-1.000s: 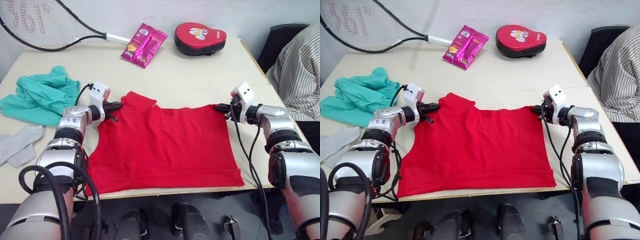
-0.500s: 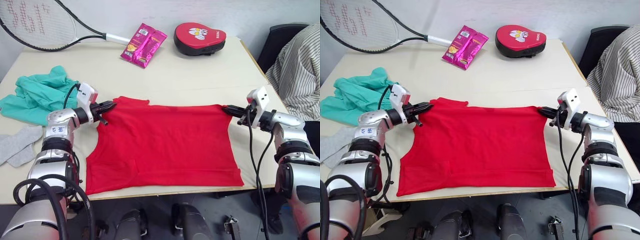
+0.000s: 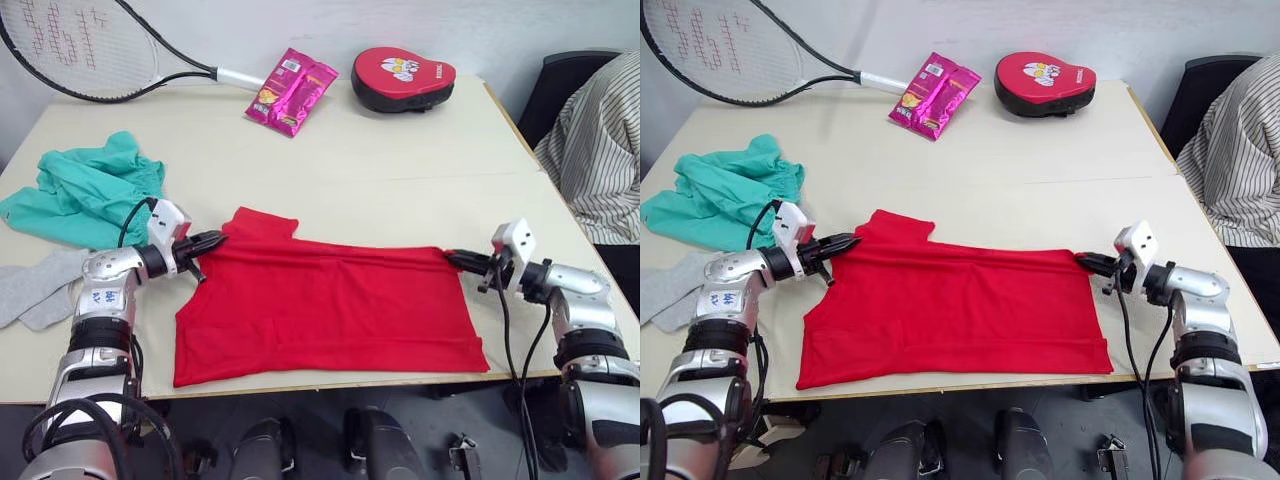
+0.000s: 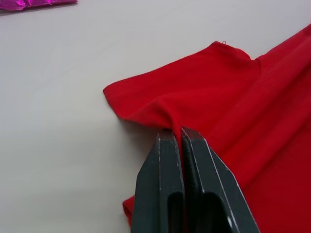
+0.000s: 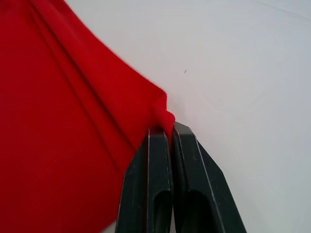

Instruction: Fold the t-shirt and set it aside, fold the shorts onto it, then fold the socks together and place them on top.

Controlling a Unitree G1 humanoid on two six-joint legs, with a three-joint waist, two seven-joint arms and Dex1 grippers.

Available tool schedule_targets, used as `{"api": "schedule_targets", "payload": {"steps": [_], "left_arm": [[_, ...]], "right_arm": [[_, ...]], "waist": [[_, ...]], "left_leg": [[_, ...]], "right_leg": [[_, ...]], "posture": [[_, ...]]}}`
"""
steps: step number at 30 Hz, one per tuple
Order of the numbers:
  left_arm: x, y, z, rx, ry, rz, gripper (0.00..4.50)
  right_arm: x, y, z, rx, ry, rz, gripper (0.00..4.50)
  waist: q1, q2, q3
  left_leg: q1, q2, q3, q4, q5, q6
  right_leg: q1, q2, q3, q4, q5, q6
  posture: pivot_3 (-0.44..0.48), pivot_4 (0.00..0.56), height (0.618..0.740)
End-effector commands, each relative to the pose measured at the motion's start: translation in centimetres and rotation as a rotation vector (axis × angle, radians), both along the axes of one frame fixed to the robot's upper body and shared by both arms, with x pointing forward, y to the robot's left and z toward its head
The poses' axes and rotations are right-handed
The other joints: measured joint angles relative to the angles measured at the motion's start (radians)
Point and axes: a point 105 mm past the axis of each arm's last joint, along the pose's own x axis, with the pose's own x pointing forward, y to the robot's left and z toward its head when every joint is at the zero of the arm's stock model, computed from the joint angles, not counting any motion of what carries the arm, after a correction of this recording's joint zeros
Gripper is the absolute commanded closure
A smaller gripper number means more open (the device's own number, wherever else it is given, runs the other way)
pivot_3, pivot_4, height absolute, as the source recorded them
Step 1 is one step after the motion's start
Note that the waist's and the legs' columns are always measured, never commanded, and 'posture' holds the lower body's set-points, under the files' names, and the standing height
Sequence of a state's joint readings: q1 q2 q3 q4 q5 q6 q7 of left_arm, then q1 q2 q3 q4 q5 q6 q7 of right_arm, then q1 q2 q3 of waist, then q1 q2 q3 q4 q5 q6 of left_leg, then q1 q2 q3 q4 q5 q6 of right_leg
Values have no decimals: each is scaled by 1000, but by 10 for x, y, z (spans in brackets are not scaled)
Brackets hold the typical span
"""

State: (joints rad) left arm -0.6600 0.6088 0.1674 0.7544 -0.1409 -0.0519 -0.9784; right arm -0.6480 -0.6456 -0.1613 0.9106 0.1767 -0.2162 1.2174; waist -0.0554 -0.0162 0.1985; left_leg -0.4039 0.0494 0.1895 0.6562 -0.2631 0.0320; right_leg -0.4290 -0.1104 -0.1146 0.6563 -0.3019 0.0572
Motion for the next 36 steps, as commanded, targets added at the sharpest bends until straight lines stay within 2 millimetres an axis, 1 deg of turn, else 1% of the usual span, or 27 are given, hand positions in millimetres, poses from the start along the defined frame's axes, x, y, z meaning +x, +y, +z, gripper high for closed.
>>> {"api": "schedule_targets", "payload": {"steps": [1, 2, 4, 7, 10, 12, 14, 15, 16, 18, 20, 22, 25, 27, 30, 31, 33, 36], "left_arm": [[-8, 7, 13, 12, -9, -12, 4261], [-11, 8, 12, 11, 3, -16, 3999], [-18, 8, 14, 0, 24, -41, 3576], [-34, 10, 18, -3, 65, -96, 2636], [-47, 17, 26, -1, 83, -119, 1679], [-53, 20, 30, -13, 98, -129, 1002], [-59, 22, 33, -31, 112, -146, 461], [-63, 22, 35, -44, 115, -158, 131], [-64, 21, 36, -56, 112, -167, 56], [-64, 20, 41, -110, 114, -165, 56], [-59, 20, 44, -140, 108, -126, 56], [-45, 21, 47, -168, 95, -58, 56], [-32, 23, 49, -193, 94, 2, 56], [-15, 20, 48, -183, 125, 44, 56], [8, 10, 49, -159, 158, 85, 56], [23, 6, 50, -141, 171, 132, 56], [41, 1, 50, -123, 198, 199, 56], [52, -12, 46, -116, 269, 211, 56]], "right_arm": [[-4, -10, 9, -12, -22, -20, 4289], [-6, -12, 10, 6, -9, -23, 4043], [-11, -15, 11, -25, -16, -9, 3578], [-16, -25, 21, -62, -39, -14, 2540], [-16, -32, 33, -75, -25, -13, 1464], [-14, -34, 39, -73, -12, -7, 729], [-11, -31, 45, -53, 28, 12, 109], [-9, -29, 46, -47, 49, 21, 0], [-7, -28, 47, -40, 70, 28, 0], [-3, -25, 47, -31, 103, 33, 0], [2, -24, 46, -23, 143, 29, 0], [7, -22, 44, -33, 175, 17, 0], [12, -19, 43, -29, 193, 12, 0], [17, -15, 44, -31, 191, 5, 0], [22, -8, 46, -35, 179, 12, 0], [24, -4, 46, -41, 175, 23, 0], [25, 0, 47, -44, 176, 35, 0], [26, 3, 47, -49, 174, 44, 0]], "waist": [[0, 0, 0], [0, 0, 0], [0, 0, 0], [0, 0, 0], [0, 0, 0], [0, 0, 0], [-3, 0, 0], [-4, 0, 0], [-3, 0, 0], [-2, 0, 0], [0, 0, 0], [4, 0, 0], [6, 0, 0], [7, 0, 0], [7, 0, 0], [6, 0, 0], [12, 0, 0], [11, 0, 0]], "left_leg": [[0, 0, 0, 0, 0, 0], [0, 0, 0, 0, 0, 0], [0, 0, 0, 0, 0, 0], [0, 0, 0, 0, 0, 0], [0, 0, 0, 1, 0, 0], [0, 0, -1, 1, 0, 0], [1, 0, -1, 0, 0, 0], [1, 1, -1, 0, 0, 0], [1, 1, -1, 0, 0, 0], [1, 1, -1, 0, 0, -1], [1, 1, -1, 0, 0, -1], [1, 0, -1, 0, 0, -1], [0, 0, -2, 2, 0, 0], [0, 0, -2, 2, 0, 0], [-1, 0, -2, 3, 0, 0], [-1, -1, -2, 3, 0, 0], [-1, -1, -2, 4, 0, 0], [-2, 0, -2, 5, 0, 0]], "right_leg": [[0, 0, 0, 0, 0, 0], [0, 0, 0, 0, 0, 0], [0, 0, 0, 0, 0, 0], [0, -1, 0, 0, 0, 0], [0, -1, 0, 0, 0, 0], [0, -1, 0, 1, 0, -1], [0, -1, 0, 1, -1, -1], [0, -1, 0, 1, -1, -2], [0, -1, 0, 1, -1, -2], [0, -1, 0, 1, -2, -3], [0, -1, -1, 1, -2, -3], [0, -2, -1, 1, -2, -3], [1, -2, -2, 1, -2, -3], [1, -2, -2, 2, -2, -3], [1, -1, -3, 2, -2, -3], [1, -1, -3, 2, -2, -3], [1, -1, -3, 3, -2, -3], [0, 0, -3, 3, -2, -2]], "posture": [[0, 150, 740], [0, 150, 740], [0, 150, 740], [0, 150, 740], [0, 150, 740], [0, 150, 740], [0, 150, 740], [0, 150, 740], [0, 150, 740], [0, 150, 740], [0, 150, 740], [0, 150, 740], [0, 150, 740], [0, 150, 740], [0, 150, 740], [0, 150, 740], [0, 150, 740], [0, 150, 740]]}}
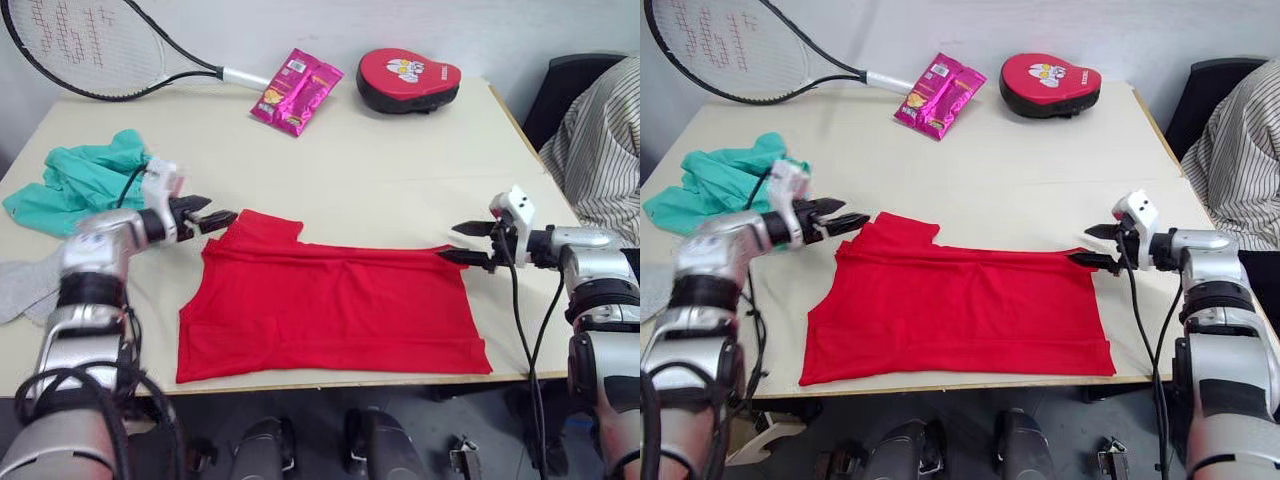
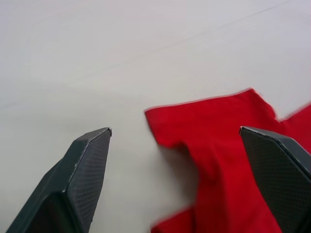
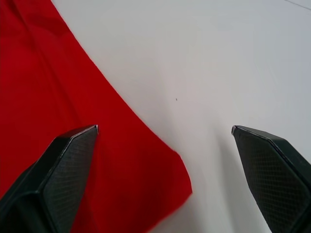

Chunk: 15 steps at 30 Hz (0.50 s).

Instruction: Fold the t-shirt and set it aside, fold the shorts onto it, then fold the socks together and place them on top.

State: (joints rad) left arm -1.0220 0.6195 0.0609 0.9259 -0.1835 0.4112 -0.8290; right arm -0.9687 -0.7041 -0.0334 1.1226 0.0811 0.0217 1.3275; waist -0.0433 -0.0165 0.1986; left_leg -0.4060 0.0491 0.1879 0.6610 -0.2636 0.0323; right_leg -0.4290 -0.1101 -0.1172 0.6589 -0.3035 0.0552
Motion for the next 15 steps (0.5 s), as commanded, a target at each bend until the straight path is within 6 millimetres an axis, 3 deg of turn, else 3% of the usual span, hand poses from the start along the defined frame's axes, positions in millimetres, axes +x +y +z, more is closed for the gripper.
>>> {"api": "schedule_targets", "payload": {"steps": [1, 5, 9, 15], "left_arm": [[9, -1, -3, 32, 52, 37, 56], [13, -15, -12, 106, 120, 14, 56], [15, -14, -20, 247, 121, 8, 56], [18, -28, -29, 230, 116, -1, 56]], "right_arm": [[1, -4, 9, -9, -33, -3, 0], [1, -2, 9, -18, -39, 8, 0], [-3, -6, 7, -43, -41, 22, 0], [-6, -11, 5, -51, -38, 12, 0]], "waist": [[-3, 0, 0], [-13, 0, 0], [-15, 0, 0], [-11, 0, 0]], "left_leg": [[0, 0, 0, 0, 0, 0], [0, 0, 1, -2, 0, 0], [0, 0, 1, -1, 0, 0], [1, 0, 1, 0, -1, 0]], "right_leg": [[0, 0, 0, 0, 0, 1], [0, 1, 1, 1, -1, 1], [-1, 1, 1, 0, -1, 1], [-1, 0, 2, 1, -1, 1]], "posture": [[0, 150, 740], [0, 150, 740], [0, 150, 740], [0, 150, 740]]}}
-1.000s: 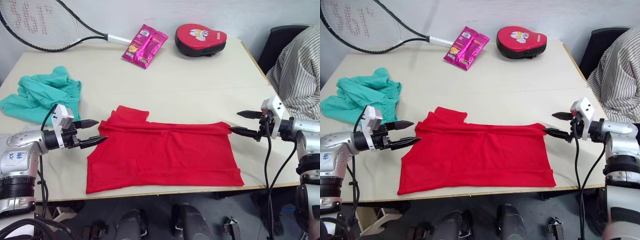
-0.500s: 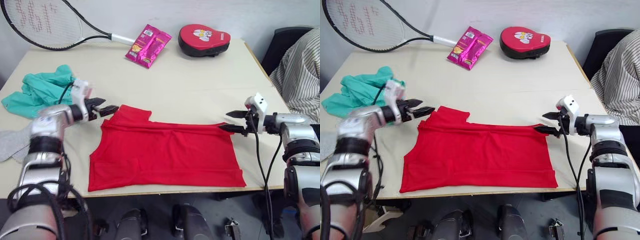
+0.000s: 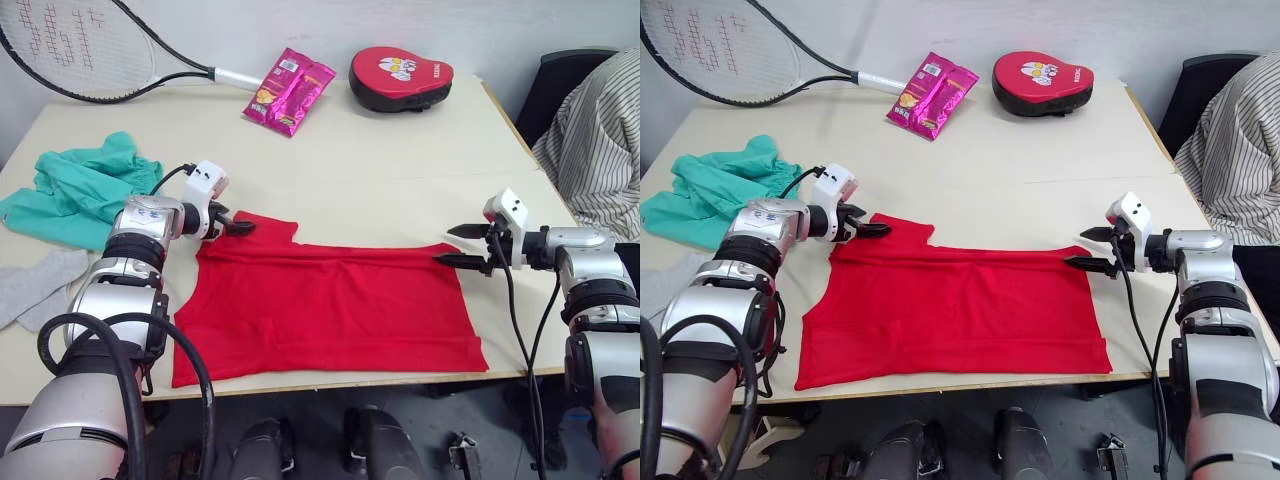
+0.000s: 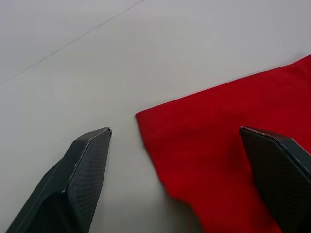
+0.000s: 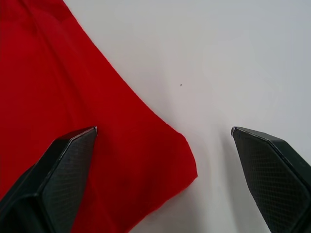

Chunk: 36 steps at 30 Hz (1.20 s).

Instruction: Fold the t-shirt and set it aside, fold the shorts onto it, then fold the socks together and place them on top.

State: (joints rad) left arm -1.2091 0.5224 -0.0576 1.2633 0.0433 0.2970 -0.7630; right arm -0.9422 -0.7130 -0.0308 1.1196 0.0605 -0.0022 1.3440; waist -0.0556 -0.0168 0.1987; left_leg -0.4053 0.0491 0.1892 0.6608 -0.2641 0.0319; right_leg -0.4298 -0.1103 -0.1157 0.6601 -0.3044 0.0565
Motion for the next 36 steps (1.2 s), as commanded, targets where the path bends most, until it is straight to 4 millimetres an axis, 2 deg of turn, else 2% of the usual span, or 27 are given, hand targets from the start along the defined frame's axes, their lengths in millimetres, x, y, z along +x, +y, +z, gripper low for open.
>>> {"api": "schedule_targets", "payload": {"steps": [1, 3, 9, 15, 22, 27, 36], "left_arm": [[1, -12, -4, -24, 2, -20, 235], [1, -17, -8, -33, 8, -30, 604], [0, -25, -18, -34, 6, -47, 2500], [-1, -24, -15, -71, -39, -71, 4410], [-4, -21, -18, -81, -48, -82, 4483], [-5, -22, -18, -88, -51, -93, 4483], [-6, -24, -19, -93, -51, -106, 4483]], "right_arm": [[-2, -8, 12, -24, -51, 0, 0], [-3, -9, 11, -33, -47, 1, 0], [2, -9, 14, -28, -30, -25, 0], [1, -8, 16, -4, 37, -20, 0], [-3, -13, 18, 40, 138, -46, 0], [3, -15, 26, 170, 177, -149, 0], [-1, -18, 12, 104, 254, -169, 0]], "waist": [[3, 0, 0], [7, 0, 0], [16, 0, 0], [18, 0, 0], [18, 0, 0], [18, 0, 0], [18, 0, 0]], "left_leg": [[0, 0, 0, 0, 0, 0], [0, 0, 0, 1, 0, 0], [0, -1, -1, 2, -1, 1], [0, 0, -1, 2, -1, 1], [0, 0, -1, 2, -1, 1], [0, 0, -1, 2, -1, 1], [0, 0, -1, 2, -1, 1]], "right_leg": [[0, 0, 0, 0, 0, 0], [0, -1, 0, 0, 0, 0], [1, -1, -1, 1, 0, 0], [1, -1, 0, 1, 0, 0], [0, -2, -1, 1, 0, 0], [0, -2, -1, 1, 0, 0], [0, -2, -1, 1, 0, 0]], "posture": [[0, 150, 740], [0, 150, 740], [0, 150, 740], [0, 150, 740], [0, 150, 740], [0, 150, 740], [0, 150, 740]]}}
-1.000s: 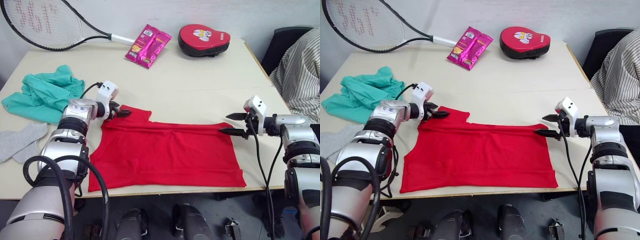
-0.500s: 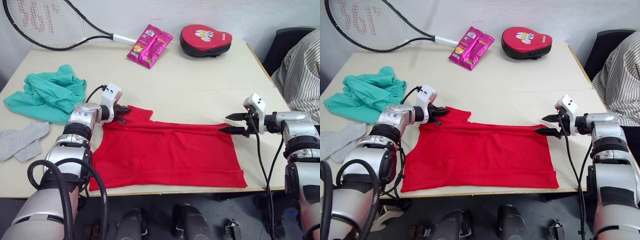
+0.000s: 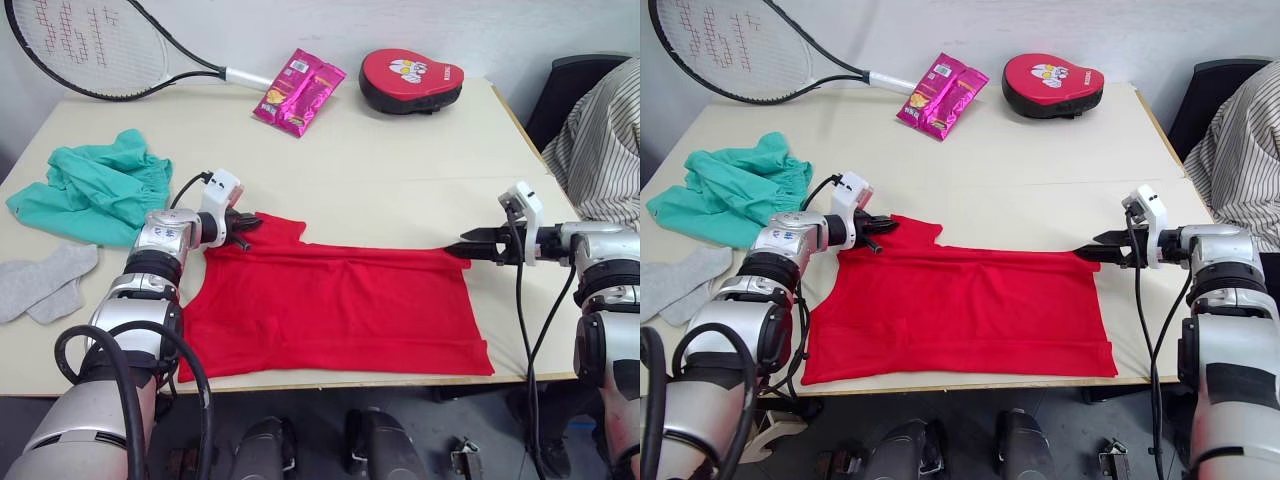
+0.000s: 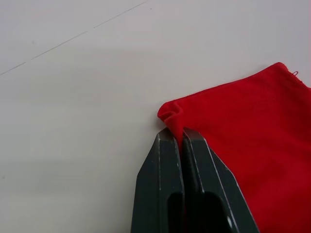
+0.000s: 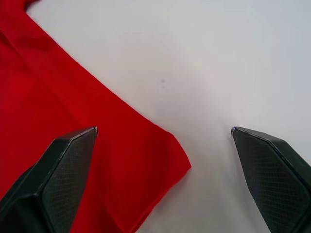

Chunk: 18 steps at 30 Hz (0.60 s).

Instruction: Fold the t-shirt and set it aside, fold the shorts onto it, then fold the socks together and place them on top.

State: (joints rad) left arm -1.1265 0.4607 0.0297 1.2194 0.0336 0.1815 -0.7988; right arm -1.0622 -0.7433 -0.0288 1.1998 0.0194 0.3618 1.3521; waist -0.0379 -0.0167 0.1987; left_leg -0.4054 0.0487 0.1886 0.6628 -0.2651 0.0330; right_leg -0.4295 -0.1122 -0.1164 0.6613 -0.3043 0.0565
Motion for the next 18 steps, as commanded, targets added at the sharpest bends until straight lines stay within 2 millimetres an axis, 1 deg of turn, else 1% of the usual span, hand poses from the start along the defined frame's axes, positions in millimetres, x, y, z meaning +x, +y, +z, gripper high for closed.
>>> {"api": "schedule_targets", "payload": {"steps": [1, 3, 5, 7, 12, 15, 18], "left_arm": [[-3, 0, -6, 2, 14, -10, 4483], [-3, 0, -6, 1, 12, -12, 4500], [-3, -1, -5, -1, 11, -14, 4500], [-3, -1, -5, -2, 9, -16, 4500], [-3, 0, -5, 1, 7, -22, 4500], [-4, 1, -4, 1, -7, -26, 4500], [-4, 1, 1, -8, -44, -42, 4500]], "right_arm": [[-2, -5, 4, -23, -7, 9, 0], [-3, -5, 0, -46, -1, 16, 400], [-3, -5, -3, -57, 1, 16, 929], [-3, -5, -4, -57, -1, 16, 1584], [-2, -4, -4, -56, -14, 18, 3426], [-1, -4, 0, -48, -51, 24, 4470], [0, -3, 5, -43, -107, 42, 4470]], "waist": [[0, 0, 0], [0, 0, 0], [0, 0, 0], [0, 0, 0], [0, 0, 0], [0, 0, 0], [0, 0, 0]], "left_leg": [[0, 0, 0, 0, 0, 0], [0, 0, 0, 0, 0, 0], [0, 0, 0, 0, 0, 0], [0, 0, 0, 0, 0, 0], [0, 0, 0, 0, 0, 0], [0, 0, 0, 0, 0, 0], [0, 0, 0, 0, 0, 0]], "right_leg": [[0, 0, 0, 0, 0, 0], [0, 0, 0, 0, 0, 0], [0, 0, 0, 0, 0, 0], [0, 0, 0, 0, 0, 0], [0, 0, 0, 0, 0, 0], [0, 0, 0, 0, 0, 0], [0, 0, 0, 0, 0, 0]], "posture": [[0, 150, 740], [0, 150, 740], [0, 150, 740], [0, 150, 740], [0, 150, 740], [0, 150, 740], [0, 150, 740]]}}
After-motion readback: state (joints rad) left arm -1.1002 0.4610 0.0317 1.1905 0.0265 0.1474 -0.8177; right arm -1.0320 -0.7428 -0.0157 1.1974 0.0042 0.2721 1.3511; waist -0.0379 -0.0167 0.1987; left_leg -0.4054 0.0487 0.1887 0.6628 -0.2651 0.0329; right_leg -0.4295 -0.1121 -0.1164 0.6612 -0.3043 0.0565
